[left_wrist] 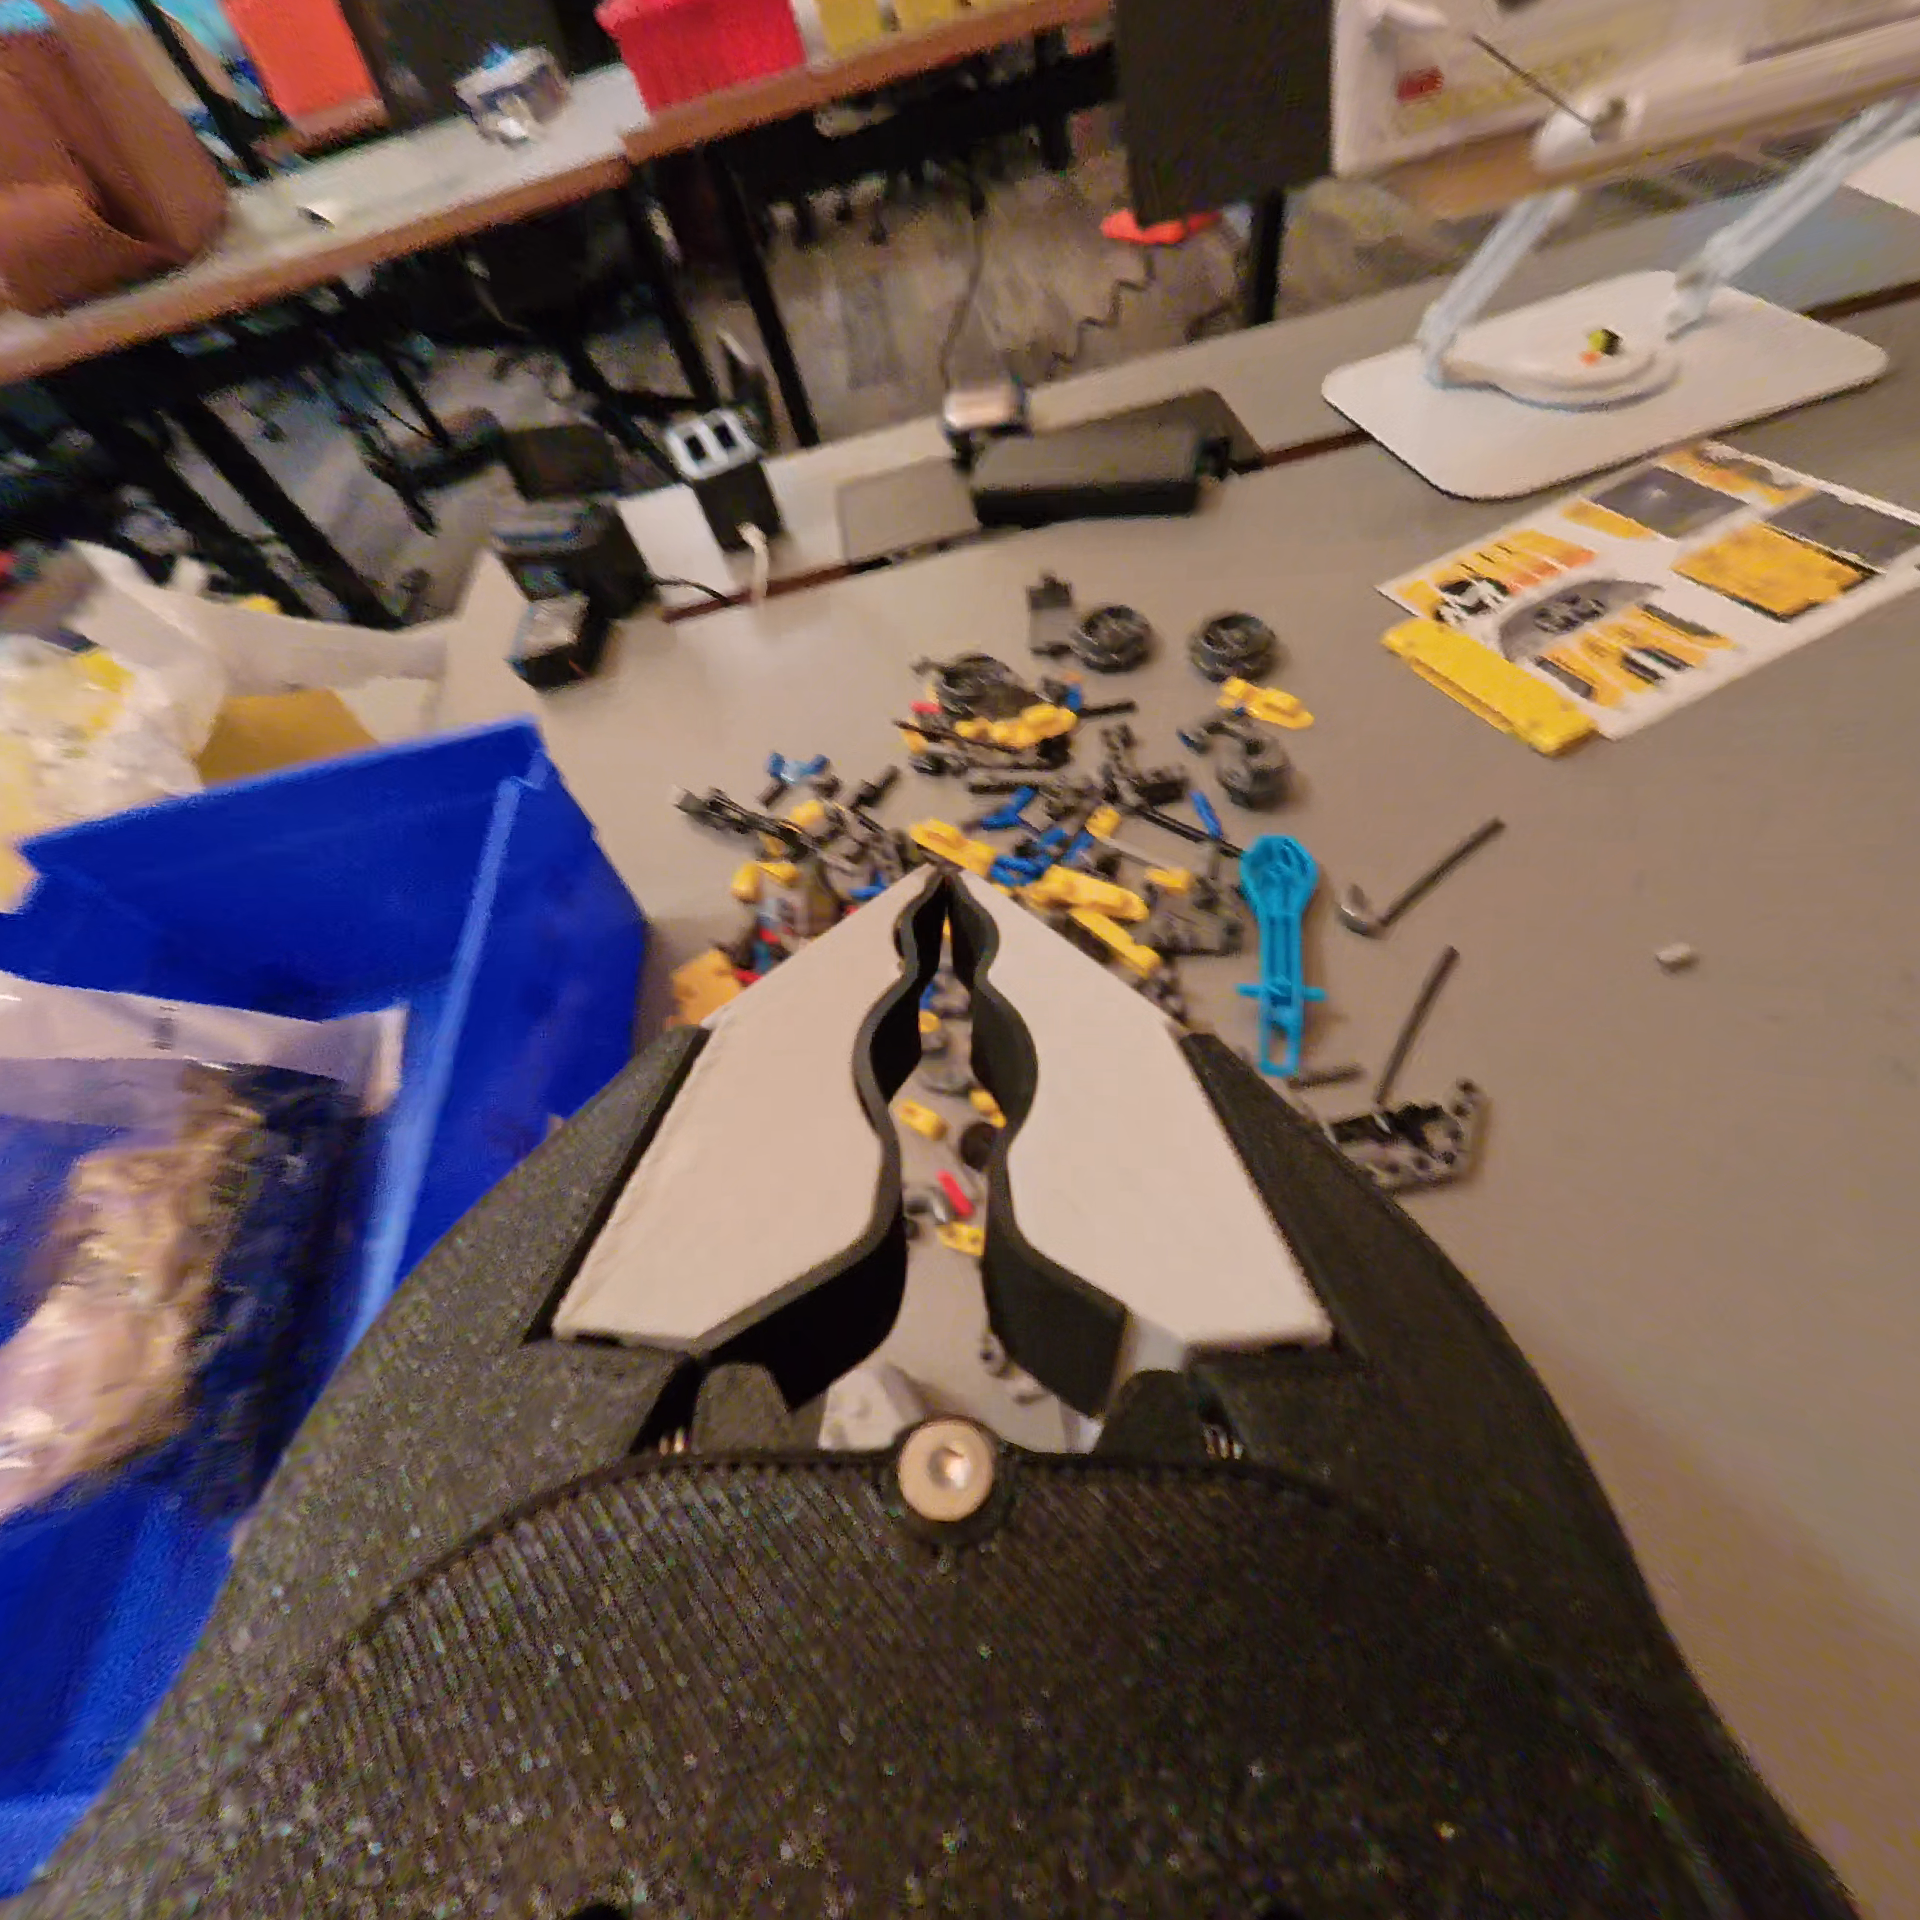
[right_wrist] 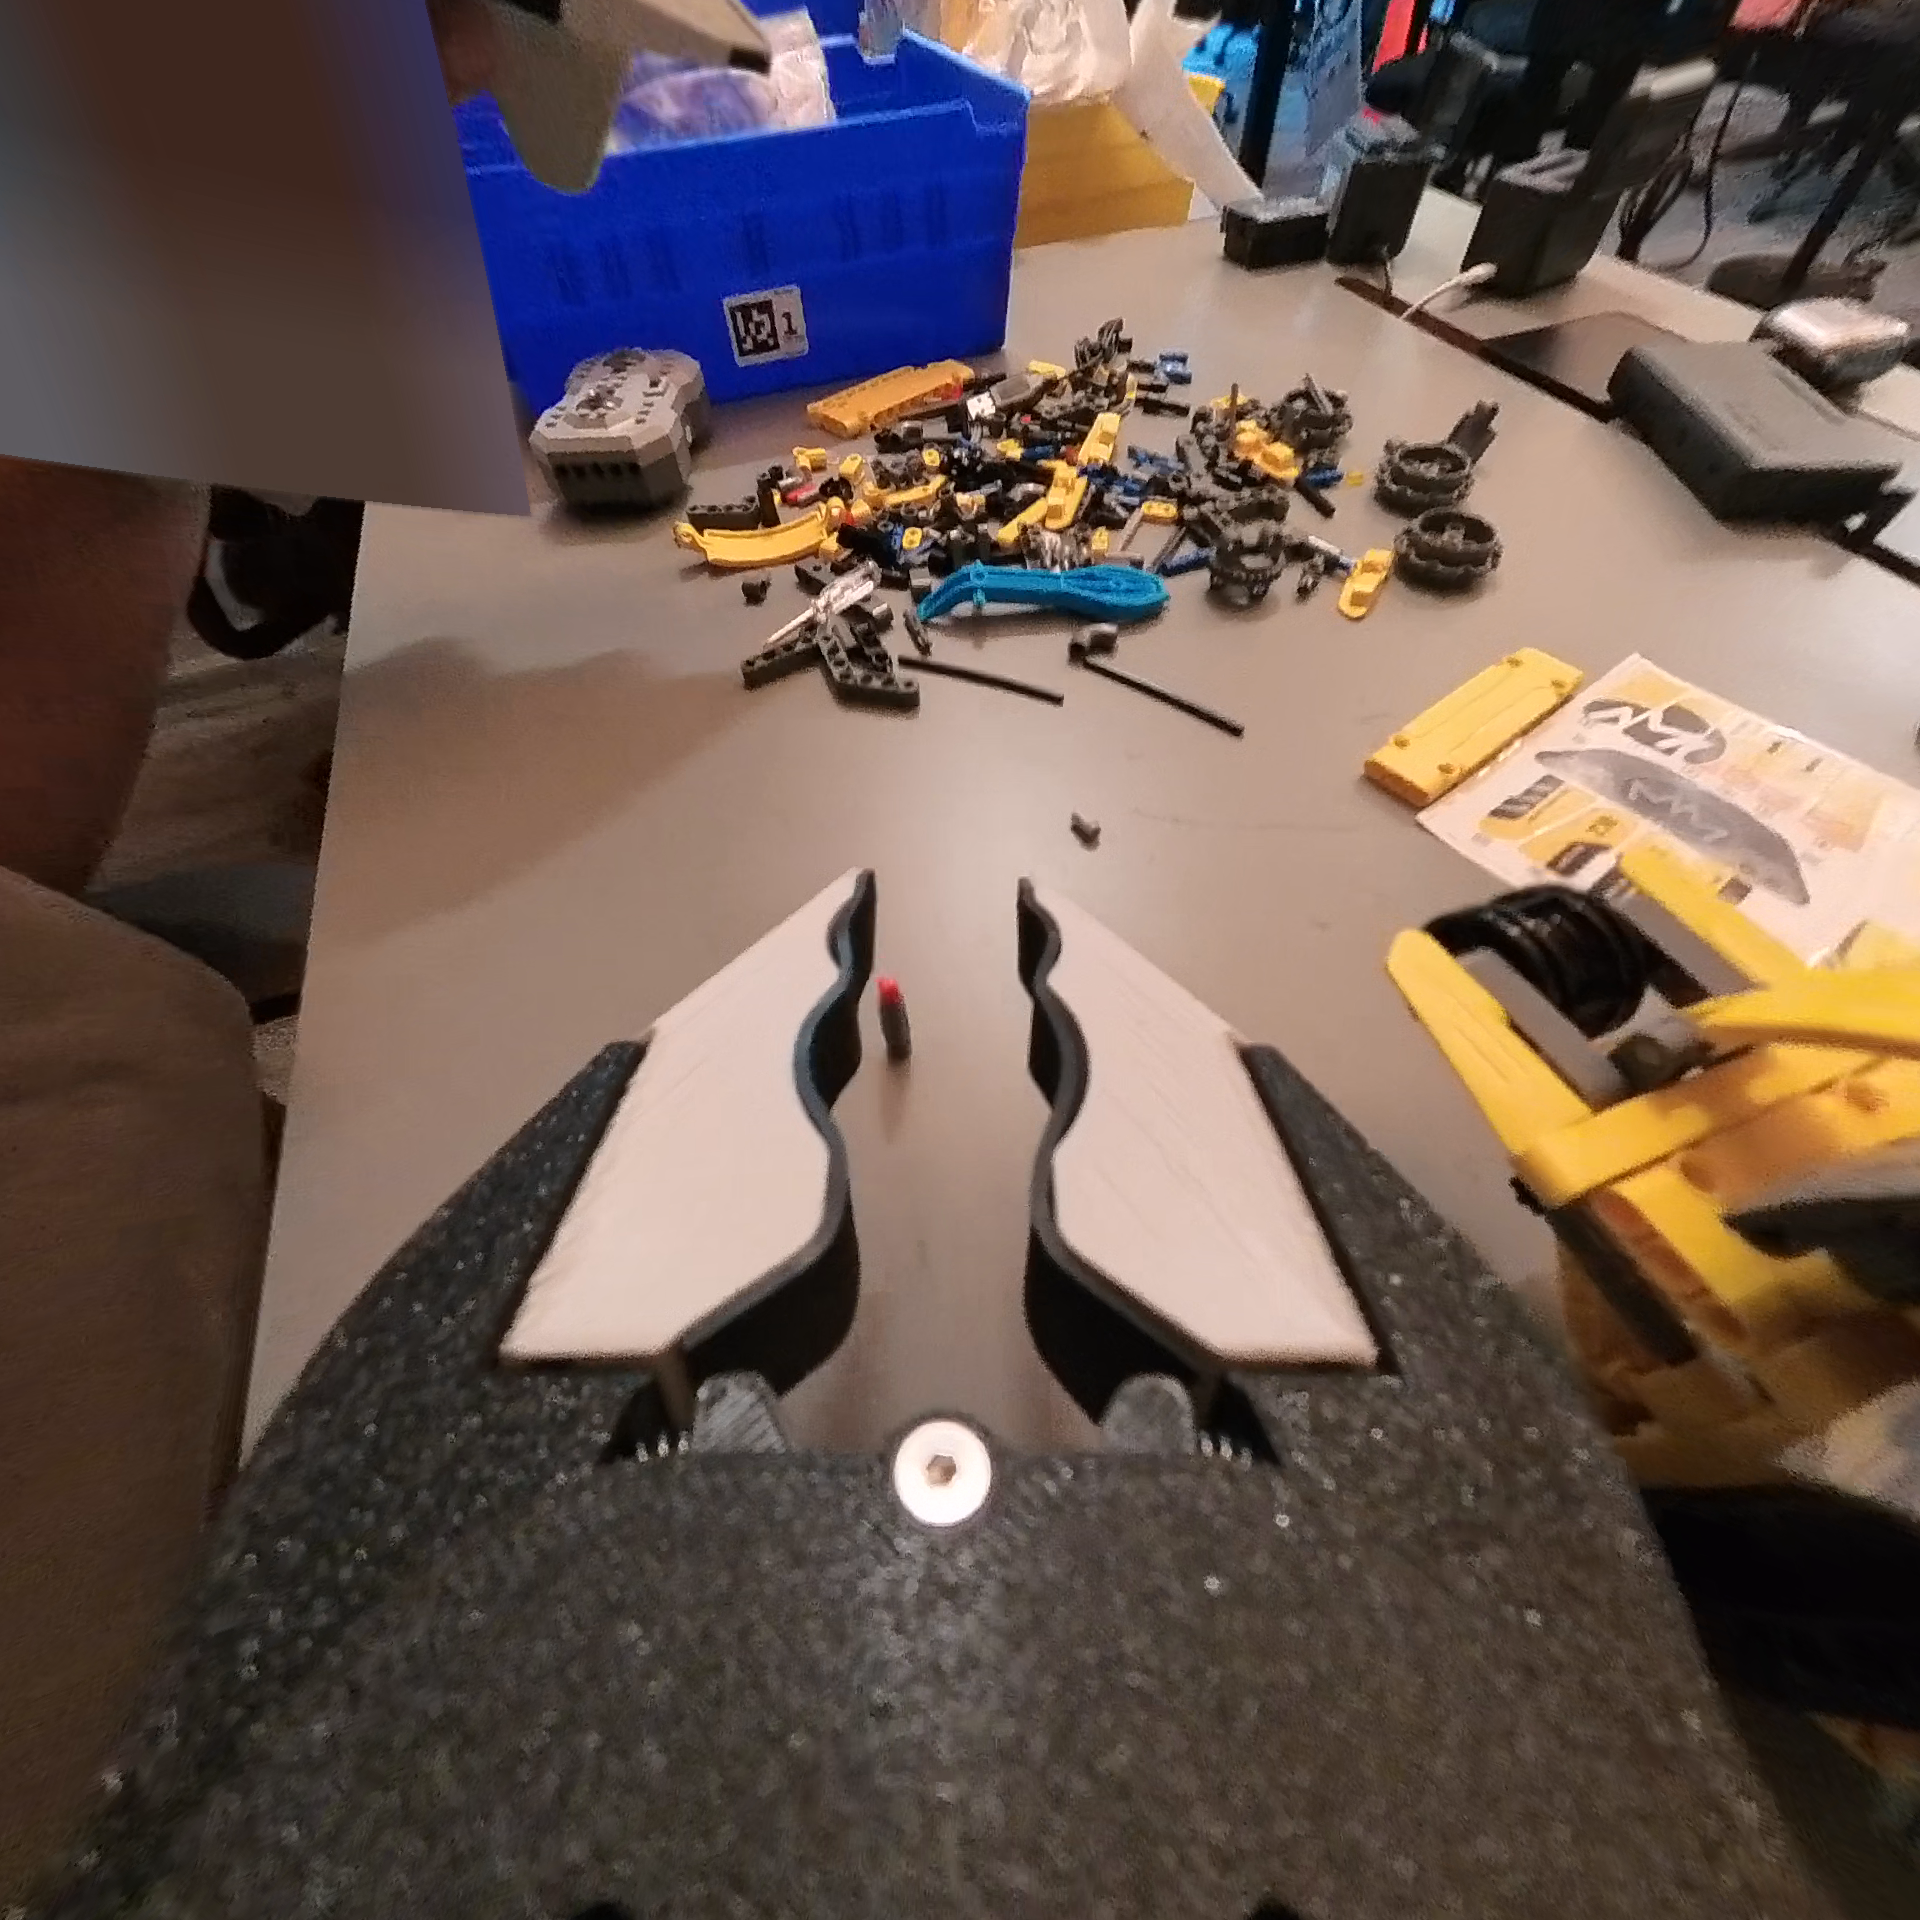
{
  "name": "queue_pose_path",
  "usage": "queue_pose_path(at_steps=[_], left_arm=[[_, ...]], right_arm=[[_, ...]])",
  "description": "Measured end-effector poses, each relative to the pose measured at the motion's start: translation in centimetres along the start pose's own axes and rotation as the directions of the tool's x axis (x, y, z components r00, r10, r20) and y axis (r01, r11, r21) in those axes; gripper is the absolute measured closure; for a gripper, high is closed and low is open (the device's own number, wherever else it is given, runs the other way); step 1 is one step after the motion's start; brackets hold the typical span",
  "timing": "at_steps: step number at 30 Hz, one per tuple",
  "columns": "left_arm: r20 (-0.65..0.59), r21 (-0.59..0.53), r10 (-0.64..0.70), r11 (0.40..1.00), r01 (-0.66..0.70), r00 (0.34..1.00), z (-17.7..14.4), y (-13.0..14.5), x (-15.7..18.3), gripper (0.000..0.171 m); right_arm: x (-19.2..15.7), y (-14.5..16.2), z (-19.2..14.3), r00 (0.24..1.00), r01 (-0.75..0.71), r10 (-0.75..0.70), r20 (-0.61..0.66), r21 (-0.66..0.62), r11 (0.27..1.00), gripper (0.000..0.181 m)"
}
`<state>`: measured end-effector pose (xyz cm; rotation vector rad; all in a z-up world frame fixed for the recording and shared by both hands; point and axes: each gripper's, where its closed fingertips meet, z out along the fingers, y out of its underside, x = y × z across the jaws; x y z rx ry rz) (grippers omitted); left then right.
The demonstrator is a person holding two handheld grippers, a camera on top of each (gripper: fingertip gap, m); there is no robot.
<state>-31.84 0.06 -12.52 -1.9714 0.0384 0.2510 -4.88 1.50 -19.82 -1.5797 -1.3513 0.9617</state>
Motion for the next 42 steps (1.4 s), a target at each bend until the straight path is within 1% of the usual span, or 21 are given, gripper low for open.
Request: queue_pose_path(at_steps=[2,3,5,6,8,11,13,15,18,20,23,25,27,31,36,39,42], left_arm=[[0.046,0.023,-0.002,1.0,0.001,0.999,0.2,-1.4,-1.6,0.171],[0.05,0.034,-0.019,0.999,0.018,0.999,0.3,-2.0,-2.1,0.171],[0.021,0.051,-0.083,0.995,0.082,0.996,0.7,-3.1,-2.7,0.17],[-0.009,0.049,-0.115,0.992,0.115,0.993,0.8,-3.5,-2.6,0.164],[-0.022,0.048,-0.141,0.989,0.142,0.99,0.8,-3.9,-2.8,0.162],[0.046,0.036,-0.153,0.988,0.152,0.987,0.9,-3.1,-4.3,0.163],[0.028,0.04,-0.176,0.984,0.174,0.984,1.4,-2.4,-4.4,0.166],[-0.007,0.003,-0.188,0.982,0.188,0.982,1.9,-1.7,-4.3,0.167],[0.015,-0.024,-0.168,0.986,0.168,0.986,2.4,-0.7,-5.2,0.168],[0.013,-0.039,-0.166,0.985,0.167,0.986,2.7,-0.1,-5.6,0.168],[-0.054,-0.026,-0.219,0.976,0.217,0.974,3.3,0.2,-5.3,0.168],[-0.091,-0.019,-0.251,0.968,0.25,0.964,3.9,0.2,-4.9,0.169],[-0.115,-0.039,-0.253,0.967,0.25,0.961,4.8,0.5,-4.2,0.169],[-0.108,-0.07,-0.215,0.976,0.208,0.971,6.4,0.9,-3.0,0.171],[-0.137,-0.067,-0.229,0.973,0.221,0.964,7.3,0.5,-1.7,0.171],[-0.177,-0.031,-0.247,0.969,0.245,0.953,7.4,-0.2,-0.9,0.17],[-0.159,-0.044,-0.222,0.975,0.218,0.962,7.8,0.4,-1.2,0.168]], right_arm=[[-0.3,-1.1,0.2,1.0,0.019,-0.019,-0.001,0.024,1.0,0.154],[-0.6,-1.8,0.4,1.0,0.026,-0.027,0.003,0.037,0.999,0.154],[-1.1,-3.2,0.8,0.999,0.035,-0.037,0.017,0.059,0.998,0.153],[-1.4,-4.0,1.0,0.999,0.039,-0.041,0.025,0.069,0.997,0.152],[-2.0,-5.4,1.6,0.998,0.049,-0.053,0.04,0.088,0.995,0.151],[-2.7,-7.2,3.1,0.996,0.062,-0.069,0.063,0.105,0.993,0.152],[-2.9,-8.0,4.5,0.994,0.085,-0.091,0.068,0.093,0.992,0.151],[-2.8,-8.8,5.7,0.991,0.124,-0.128,0.049,0.08,0.989,0.151],[-2.3,-9.7,7.3,0.984,0.176,-0.177,0.011,0.064,0.982,0.152],[-1.6,-9.8,8.1,0.98,0.2,-0.199,-0.019,0.058,0.978,0.153],[-0.6,-9.0,8.8,0.974,0.224,-0.222,-0.043,0.034,0.974,0.154],[0.0,-8.2,8.8,0.975,0.216,-0.215,-0.05,0.015,0.976,0.155],[0.1,-7.5,8.7,0.98,0.195,-0.194,-0.046,0.014,0.981,0.157],[0.6,-6.3,8.4,0.98,0.191,-0.191,-0.058,-0.005,0.982,0.157],[1.6,-6.5,7.8,0.974,0.203,-0.201,-0.106,0.002,0.979,0.158],[3.0,-5.8,7.8,0.97,0.18,-0.183,-0.158,-0.031,0.983,0.159],[3.4,-5.1,8.2,0.978,0.139,-0.144,-0.15,-0.042,0.989,0.162]])
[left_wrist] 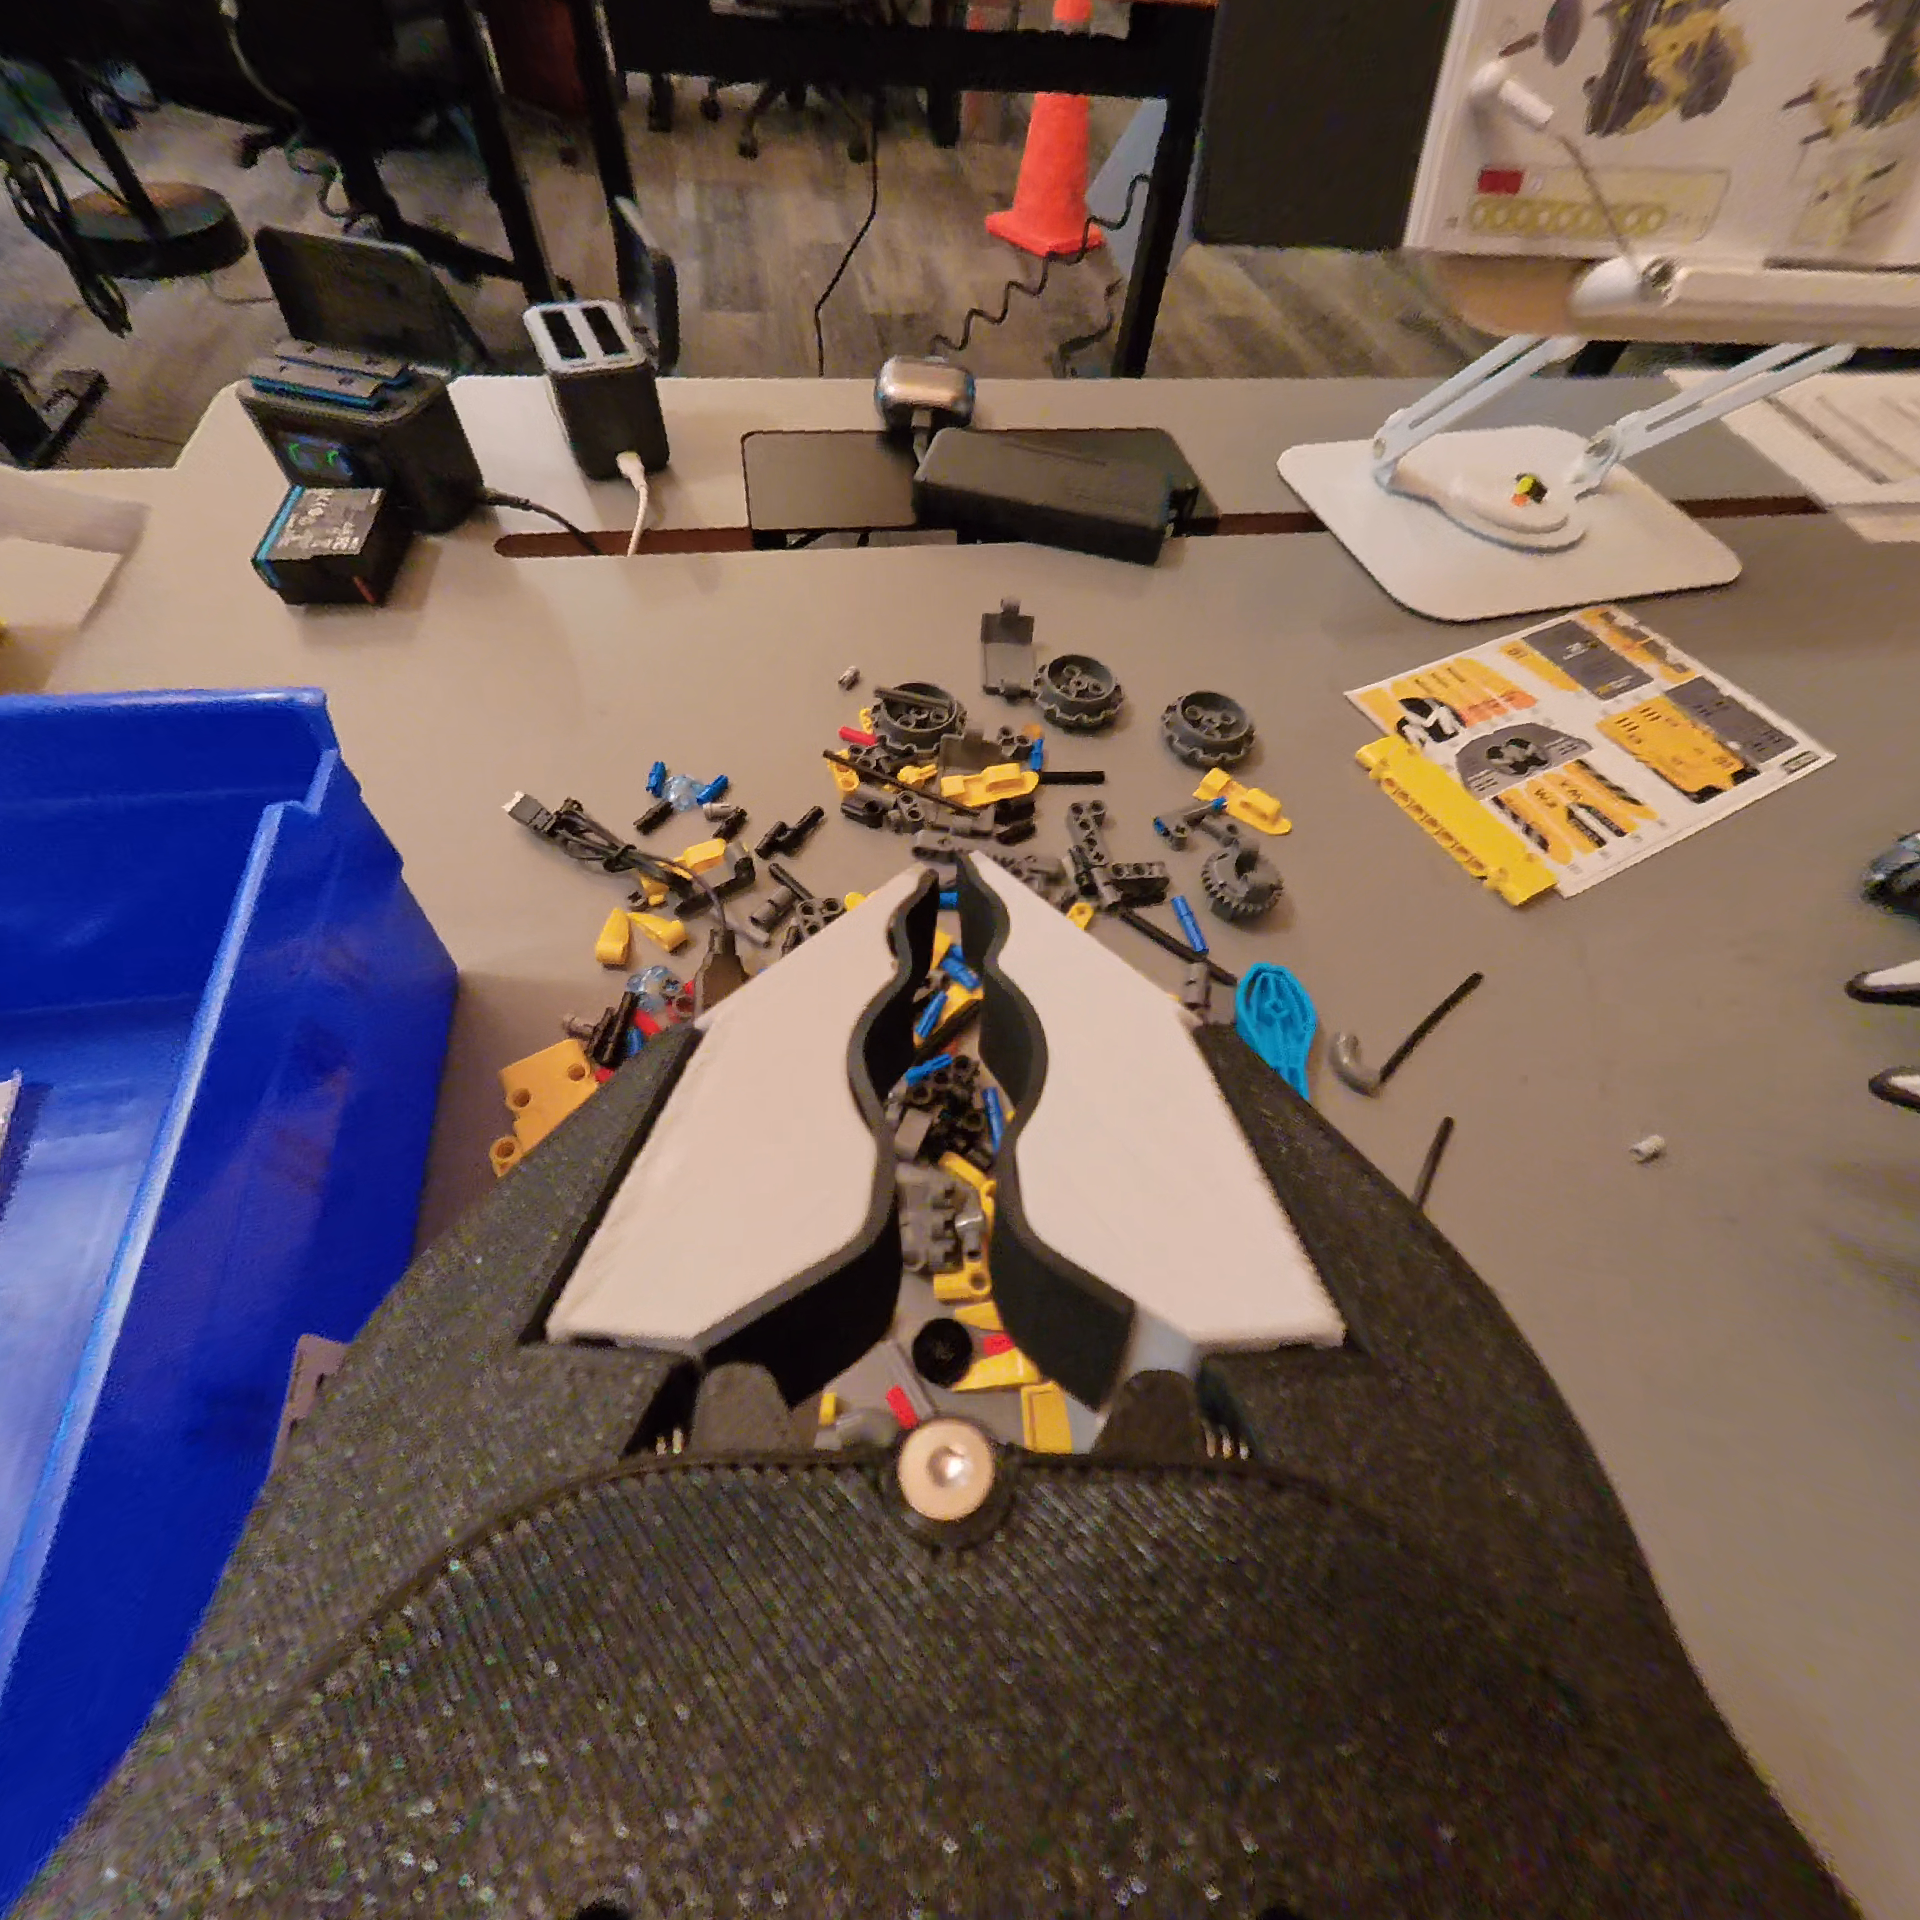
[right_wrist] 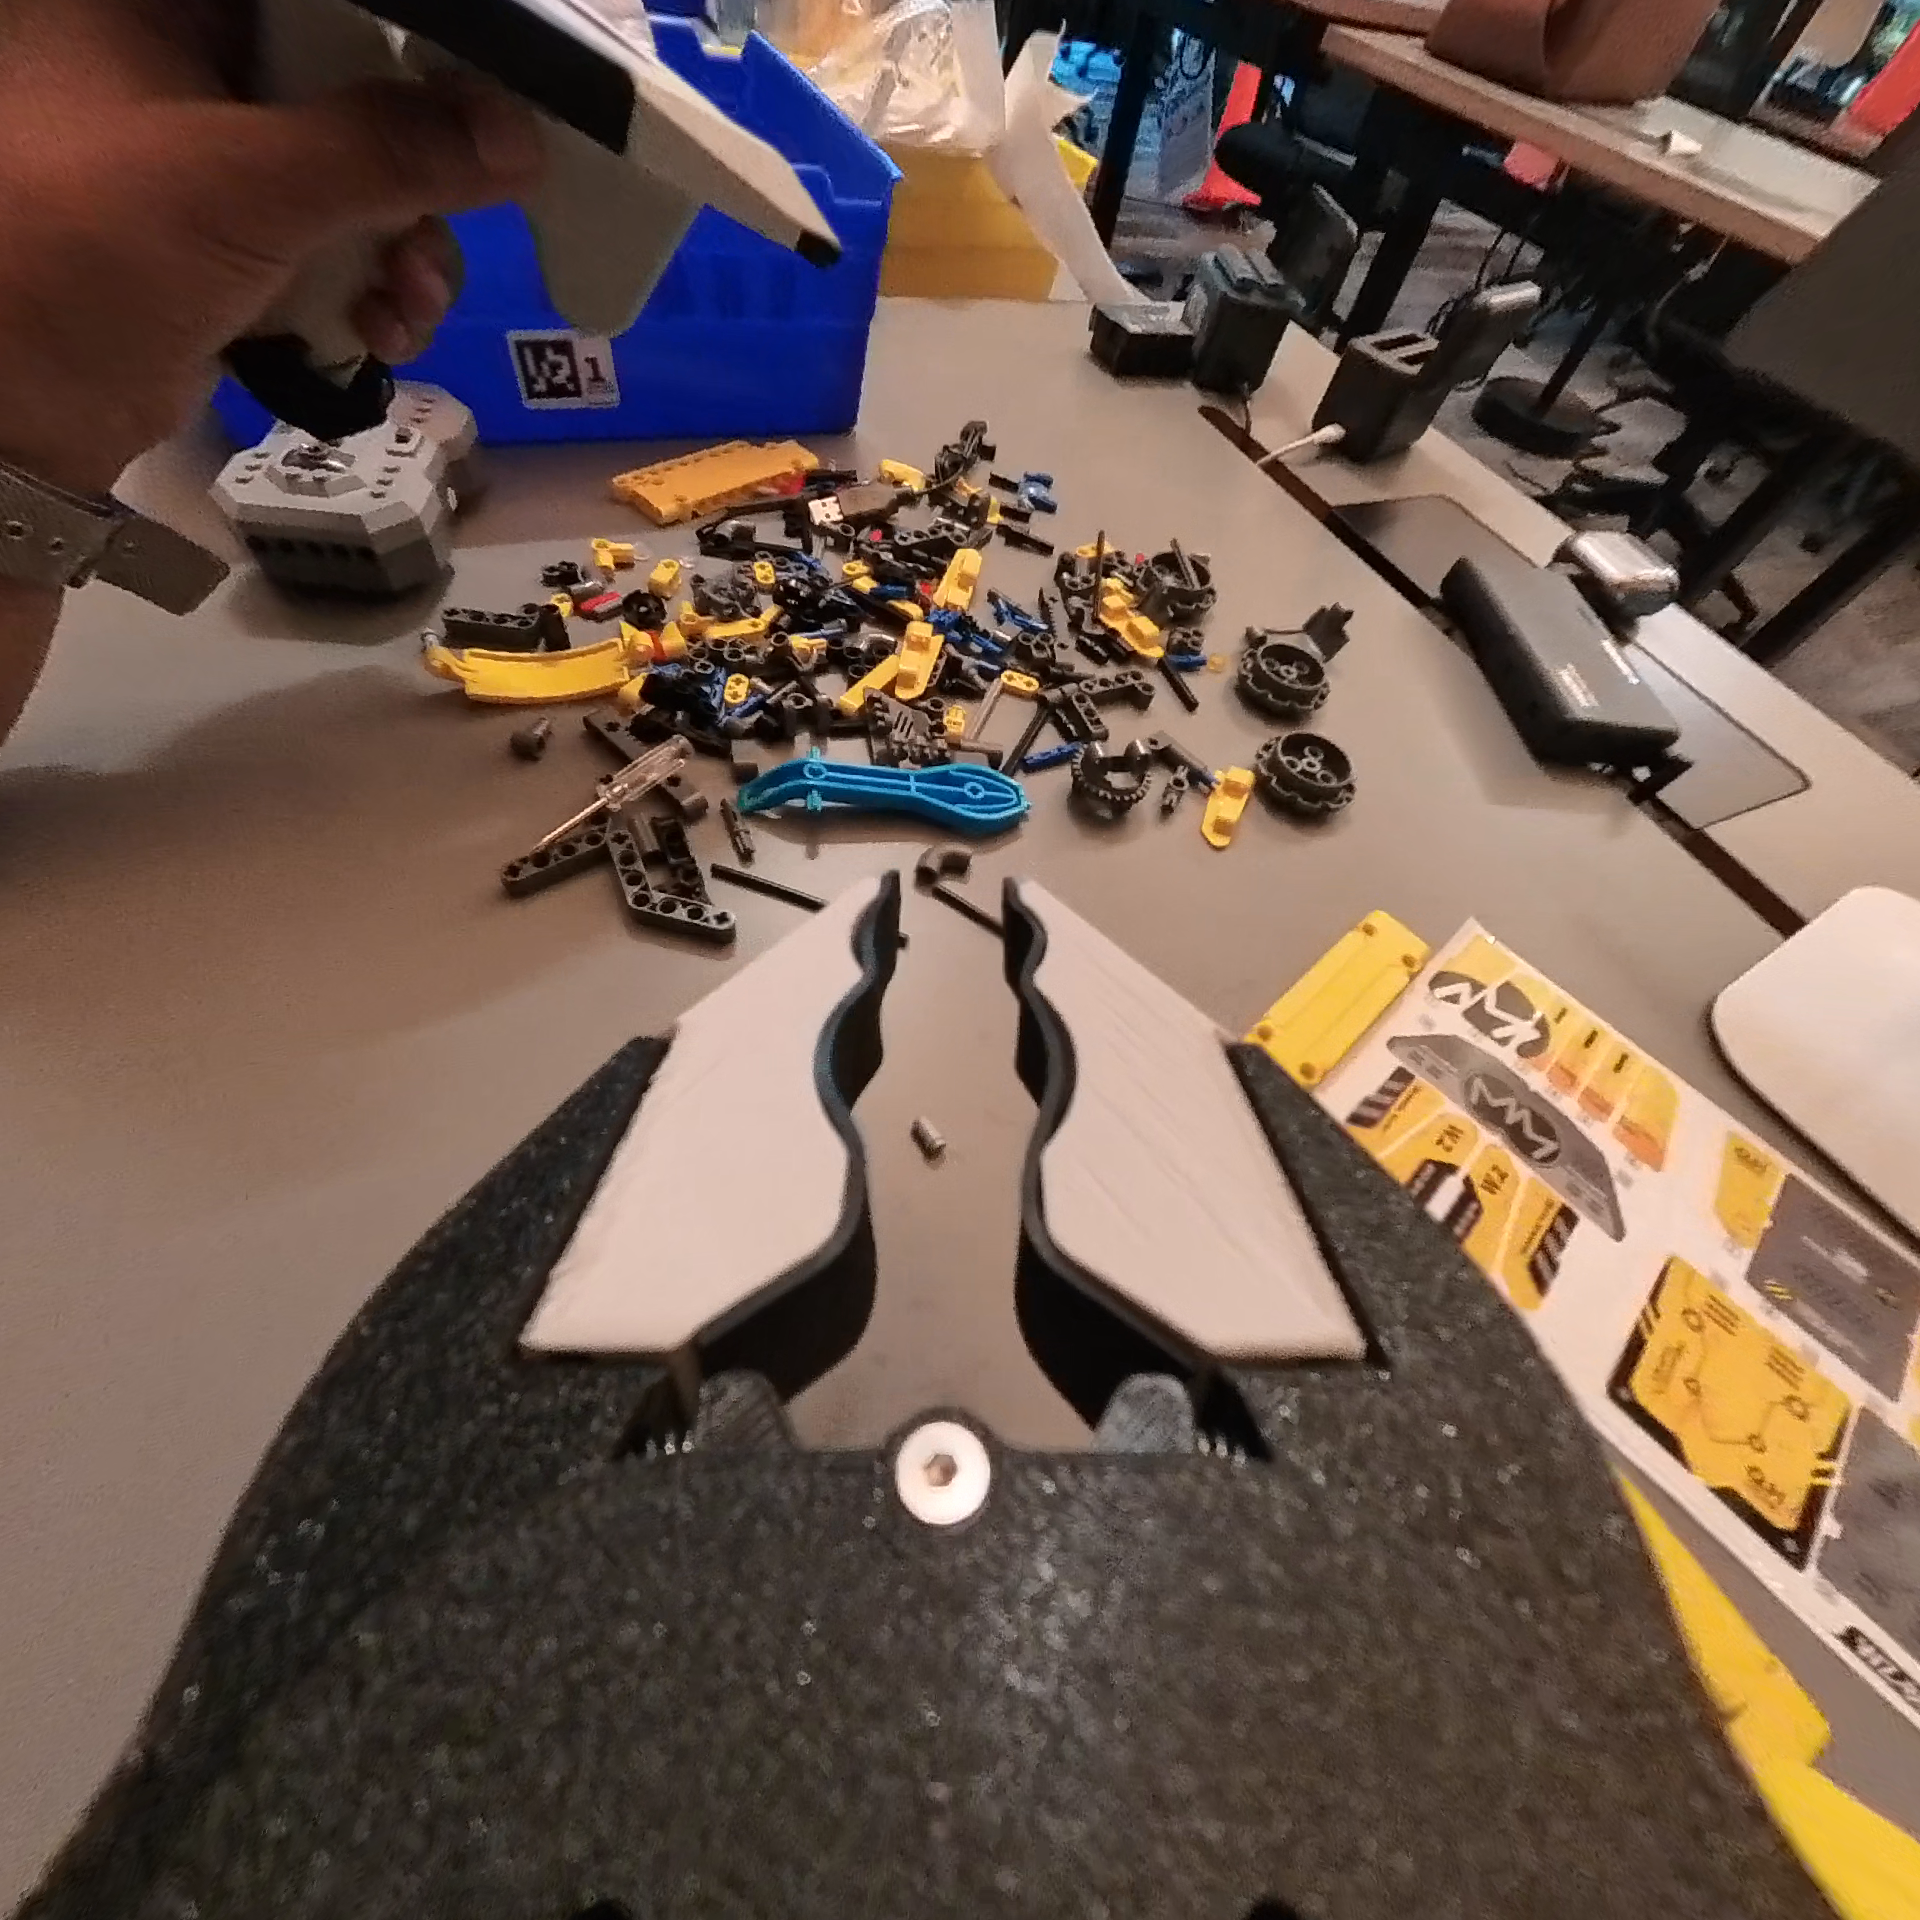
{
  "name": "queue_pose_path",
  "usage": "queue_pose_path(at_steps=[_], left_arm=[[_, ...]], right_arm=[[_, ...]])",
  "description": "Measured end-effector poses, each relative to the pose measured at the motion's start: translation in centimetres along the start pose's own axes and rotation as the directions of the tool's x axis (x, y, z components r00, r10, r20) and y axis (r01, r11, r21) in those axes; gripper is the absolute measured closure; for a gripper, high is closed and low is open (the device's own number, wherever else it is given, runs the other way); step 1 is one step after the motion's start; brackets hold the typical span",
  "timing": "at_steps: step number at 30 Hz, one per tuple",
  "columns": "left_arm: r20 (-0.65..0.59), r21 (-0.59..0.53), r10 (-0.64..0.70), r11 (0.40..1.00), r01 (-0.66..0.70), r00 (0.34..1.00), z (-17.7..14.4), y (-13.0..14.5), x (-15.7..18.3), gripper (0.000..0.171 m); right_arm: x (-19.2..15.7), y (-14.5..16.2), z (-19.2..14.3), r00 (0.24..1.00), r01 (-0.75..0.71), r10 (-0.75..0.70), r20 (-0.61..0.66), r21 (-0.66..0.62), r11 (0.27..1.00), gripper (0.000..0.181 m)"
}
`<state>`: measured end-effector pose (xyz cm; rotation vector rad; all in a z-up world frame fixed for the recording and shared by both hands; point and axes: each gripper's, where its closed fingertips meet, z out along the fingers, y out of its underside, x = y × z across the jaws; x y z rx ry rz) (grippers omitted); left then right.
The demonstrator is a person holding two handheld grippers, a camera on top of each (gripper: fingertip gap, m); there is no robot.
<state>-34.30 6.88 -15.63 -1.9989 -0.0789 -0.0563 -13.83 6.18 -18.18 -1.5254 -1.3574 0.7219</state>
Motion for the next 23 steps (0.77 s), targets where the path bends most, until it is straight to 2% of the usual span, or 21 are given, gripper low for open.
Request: queue_pose_path(at_steps=[7,16,23], left_arm=[[-0.076,0.035,-0.07,0.997,0.073,0.995,0.1,0.1,-0.3,0.161],[-0.054,0.09,-0.086,0.992,0.091,0.995,-0.6,-0.5,-1.3,0.161],[-0.002,0.103,-0.048,0.993,0.048,0.999,-0.8,-0.6,-1.9,0.159]], right_arm=[[0.2,1.2,0.8,1.0,0.008,-0.009,-0.021,-0.035,0.999,0.168],[0.4,2.3,1.3,0.999,-0.034,0.034,0.002,-0.055,0.998,0.166],[0.5,2.8,1.4,0.997,-0.064,0.066,0.029,-0.06,0.996,0.16]])
